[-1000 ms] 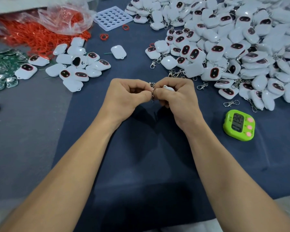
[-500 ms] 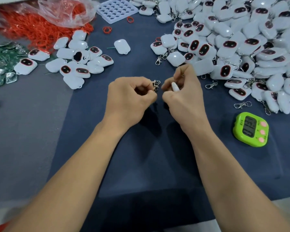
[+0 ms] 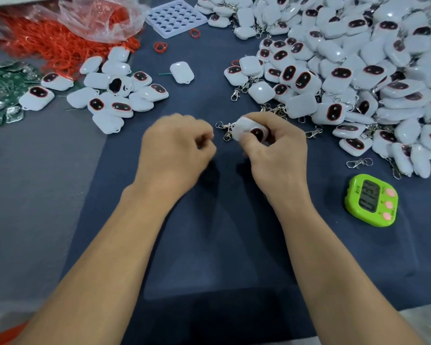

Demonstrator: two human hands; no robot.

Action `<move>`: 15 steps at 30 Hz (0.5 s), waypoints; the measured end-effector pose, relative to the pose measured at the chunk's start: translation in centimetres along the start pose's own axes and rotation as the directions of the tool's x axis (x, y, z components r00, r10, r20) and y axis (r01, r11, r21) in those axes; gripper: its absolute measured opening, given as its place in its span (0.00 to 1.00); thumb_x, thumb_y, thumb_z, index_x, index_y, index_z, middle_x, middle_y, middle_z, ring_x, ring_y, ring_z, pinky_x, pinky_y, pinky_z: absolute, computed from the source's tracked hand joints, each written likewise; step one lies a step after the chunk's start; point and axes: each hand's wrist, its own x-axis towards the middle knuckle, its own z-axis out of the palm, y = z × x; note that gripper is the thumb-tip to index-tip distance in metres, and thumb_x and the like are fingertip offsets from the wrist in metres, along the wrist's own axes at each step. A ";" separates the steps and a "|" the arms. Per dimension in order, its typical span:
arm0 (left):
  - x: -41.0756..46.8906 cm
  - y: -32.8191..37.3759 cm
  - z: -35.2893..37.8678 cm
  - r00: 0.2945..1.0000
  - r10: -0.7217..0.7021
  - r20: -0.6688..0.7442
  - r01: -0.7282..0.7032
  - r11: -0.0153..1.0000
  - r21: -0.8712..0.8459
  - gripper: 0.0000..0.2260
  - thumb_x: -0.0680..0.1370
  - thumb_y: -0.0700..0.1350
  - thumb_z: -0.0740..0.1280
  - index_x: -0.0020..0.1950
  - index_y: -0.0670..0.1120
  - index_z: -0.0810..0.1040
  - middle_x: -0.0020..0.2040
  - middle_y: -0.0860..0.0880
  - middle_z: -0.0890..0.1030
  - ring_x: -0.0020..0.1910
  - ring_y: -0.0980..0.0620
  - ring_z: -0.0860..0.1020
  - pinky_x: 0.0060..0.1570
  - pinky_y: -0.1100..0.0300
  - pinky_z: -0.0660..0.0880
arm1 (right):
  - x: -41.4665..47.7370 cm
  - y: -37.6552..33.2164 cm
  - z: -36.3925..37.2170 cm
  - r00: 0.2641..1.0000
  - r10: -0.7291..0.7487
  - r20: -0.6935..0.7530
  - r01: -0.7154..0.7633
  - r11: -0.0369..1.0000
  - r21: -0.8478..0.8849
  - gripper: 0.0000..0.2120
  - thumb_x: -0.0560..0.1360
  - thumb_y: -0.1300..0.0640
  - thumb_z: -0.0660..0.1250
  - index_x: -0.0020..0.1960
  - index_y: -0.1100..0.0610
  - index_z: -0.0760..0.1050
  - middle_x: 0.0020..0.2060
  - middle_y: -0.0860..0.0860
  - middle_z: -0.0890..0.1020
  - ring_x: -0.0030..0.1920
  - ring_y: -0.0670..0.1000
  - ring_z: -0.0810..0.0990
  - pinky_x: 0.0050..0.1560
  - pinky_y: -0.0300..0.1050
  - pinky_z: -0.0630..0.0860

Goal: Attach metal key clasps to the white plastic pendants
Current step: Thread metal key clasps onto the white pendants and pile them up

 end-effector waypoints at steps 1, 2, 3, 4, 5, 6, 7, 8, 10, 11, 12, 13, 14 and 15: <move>-0.1 0.3 0.3 0.997 0.018 0.070 -0.018 1.000 -0.004 0.01 0.70 0.43 0.71 0.39 0.47 0.83 0.34 0.50 0.80 0.38 0.46 0.76 0.42 0.50 0.76 | 0.1 0.1 0.0 1.000 0.018 0.001 -0.018 1.000 0.017 0.11 0.74 0.58 0.71 0.52 0.43 0.83 0.37 0.46 0.83 0.38 0.50 0.82 0.44 0.48 0.81; 0.0 0.5 0.5 0.992 0.025 0.121 -0.022 0.999 -0.023 0.01 0.70 0.43 0.72 0.40 0.47 0.83 0.34 0.51 0.80 0.38 0.48 0.75 0.42 0.51 0.76 | 0.1 0.2 0.1 0.999 0.033 -0.004 -0.032 0.999 0.032 0.12 0.75 0.56 0.71 0.53 0.40 0.80 0.38 0.50 0.83 0.39 0.55 0.83 0.45 0.55 0.83; 0.0 0.6 0.6 0.988 0.021 0.154 -0.014 0.999 -0.045 0.01 0.70 0.44 0.73 0.41 0.48 0.84 0.34 0.52 0.79 0.38 0.50 0.74 0.42 0.51 0.75 | 0.1 0.3 0.1 0.999 0.042 -0.015 -0.041 0.998 0.040 0.12 0.74 0.55 0.70 0.53 0.39 0.77 0.38 0.53 0.83 0.38 0.58 0.83 0.44 0.58 0.83; 0.1 0.5 0.6 0.985 0.004 0.174 0.008 0.998 -0.068 0.02 0.70 0.44 0.73 0.41 0.50 0.84 0.35 0.53 0.79 0.37 0.51 0.74 0.43 0.52 0.76 | 0.1 0.3 0.1 0.998 0.054 -0.033 -0.052 0.997 0.049 0.11 0.74 0.54 0.70 0.52 0.40 0.73 0.37 0.54 0.82 0.37 0.58 0.83 0.41 0.59 0.82; 0.1 0.4 0.6 0.984 -0.029 0.176 0.045 0.995 -0.088 0.02 0.70 0.44 0.74 0.41 0.51 0.84 0.35 0.54 0.79 0.37 0.52 0.75 0.43 0.53 0.76 | 0.2 0.4 0.2 0.996 0.066 -0.052 -0.063 0.996 0.058 0.11 0.74 0.55 0.69 0.50 0.42 0.71 0.37 0.53 0.83 0.34 0.56 0.83 0.38 0.56 0.81; 0.2 0.1 0.5 0.984 -0.079 0.160 0.095 0.990 -0.101 0.02 0.69 0.45 0.74 0.40 0.51 0.84 0.34 0.54 0.79 0.37 0.53 0.75 0.43 0.54 0.77 | 0.3 0.4 0.2 0.995 0.078 -0.059 -0.073 0.995 0.072 0.11 0.74 0.56 0.69 0.50 0.44 0.70 0.37 0.51 0.84 0.32 0.52 0.84 0.35 0.52 0.80; 0.3 -0.2 0.4 0.982 -0.138 0.129 0.152 0.983 -0.104 0.01 0.69 0.45 0.73 0.39 0.52 0.83 0.33 0.56 0.80 0.36 0.54 0.77 0.42 0.55 0.78 | 0.5 0.3 0.2 0.996 0.081 -0.037 -0.077 0.993 0.094 0.11 0.75 0.59 0.70 0.50 0.45 0.71 0.37 0.49 0.85 0.31 0.50 0.85 0.35 0.48 0.81; 0.3 -0.5 0.3 0.975 -0.198 0.096 0.207 0.973 -0.101 0.01 0.68 0.46 0.73 0.38 0.53 0.83 0.33 0.57 0.80 0.36 0.55 0.78 0.42 0.55 0.78 | 0.8 0.2 0.1 0.997 0.077 0.027 -0.080 0.988 0.132 0.11 0.76 0.61 0.70 0.51 0.47 0.73 0.39 0.47 0.86 0.33 0.50 0.86 0.37 0.46 0.83; 0.5 -1.2 0.0 0.958 -0.281 0.062 0.285 0.955 -0.080 0.03 0.69 0.48 0.73 0.36 0.55 0.82 0.31 0.60 0.80 0.35 0.58 0.78 0.41 0.57 0.78 | 1.4 -0.1 0.2 0.960 0.050 0.274 -0.120 0.962 0.245 0.11 0.76 0.65 0.71 0.51 0.50 0.77 0.44 0.51 0.87 0.38 0.53 0.88 0.41 0.49 0.86; 0.5 -1.4 -0.1 0.952 -0.299 0.063 0.303 0.950 -0.070 0.04 0.69 0.49 0.74 0.36 0.56 0.81 0.31 0.60 0.79 0.34 0.59 0.78 0.40 0.57 0.78 | 1.5 -0.2 0.4 0.910 0.027 0.413 -0.156 0.947 0.282 0.10 0.76 0.65 0.70 0.51 0.52 0.78 0.46 0.53 0.87 0.40 0.53 0.88 0.42 0.49 0.86; 0.6 -1.6 -0.1 0.949 -0.307 0.068 0.311 0.948 -0.062 0.04 0.70 0.50 0.74 0.35 0.56 0.81 0.30 0.60 0.79 0.33 0.59 0.78 0.39 0.57 0.78 | 1.6 -0.3 0.6 0.863 0.006 0.505 -0.174 0.942 0.287 0.08 0.76 0.64 0.70 0.50 0.52 0.78 0.46 0.54 0.87 0.41 0.53 0.88 0.43 0.48 0.85; 0.7 -1.7 -0.1 0.948 -0.311 0.069 0.314 0.948 -0.055 0.04 0.70 0.50 0.75 0.36 0.56 0.81 0.30 0.60 0.79 0.33 0.59 0.78 0.38 0.56 0.78 | 1.7 -0.2 1.0 0.850 -0.007 0.527 -0.154 0.953 0.261 0.07 0.76 0.62 0.70 0.49 0.51 0.78 0.46 0.53 0.86 0.43 0.53 0.87 0.45 0.48 0.85; 0.7 -1.8 0.0 0.947 -0.314 0.068 0.318 0.947 -0.051 0.04 0.69 0.50 0.75 0.36 0.56 0.81 0.30 0.60 0.79 0.33 0.59 0.78 0.38 0.57 0.77 | 1.9 -0.1 1.3 0.872 -0.016 0.490 -0.110 0.968 0.226 0.06 0.75 0.60 0.70 0.48 0.50 0.77 0.46 0.50 0.86 0.44 0.53 0.87 0.46 0.49 0.86; 0.6 -1.8 0.0 0.946 -0.317 0.068 0.321 0.946 -0.054 0.04 0.69 0.50 0.74 0.36 0.56 0.81 0.30 0.60 0.79 0.33 0.59 0.78 0.38 0.57 0.77 | 2.1 0.1 1.5 0.910 -0.033 0.412 -0.045 0.983 0.178 0.05 0.76 0.58 0.70 0.48 0.49 0.76 0.46 0.48 0.85 0.45 0.52 0.86 0.48 0.49 0.85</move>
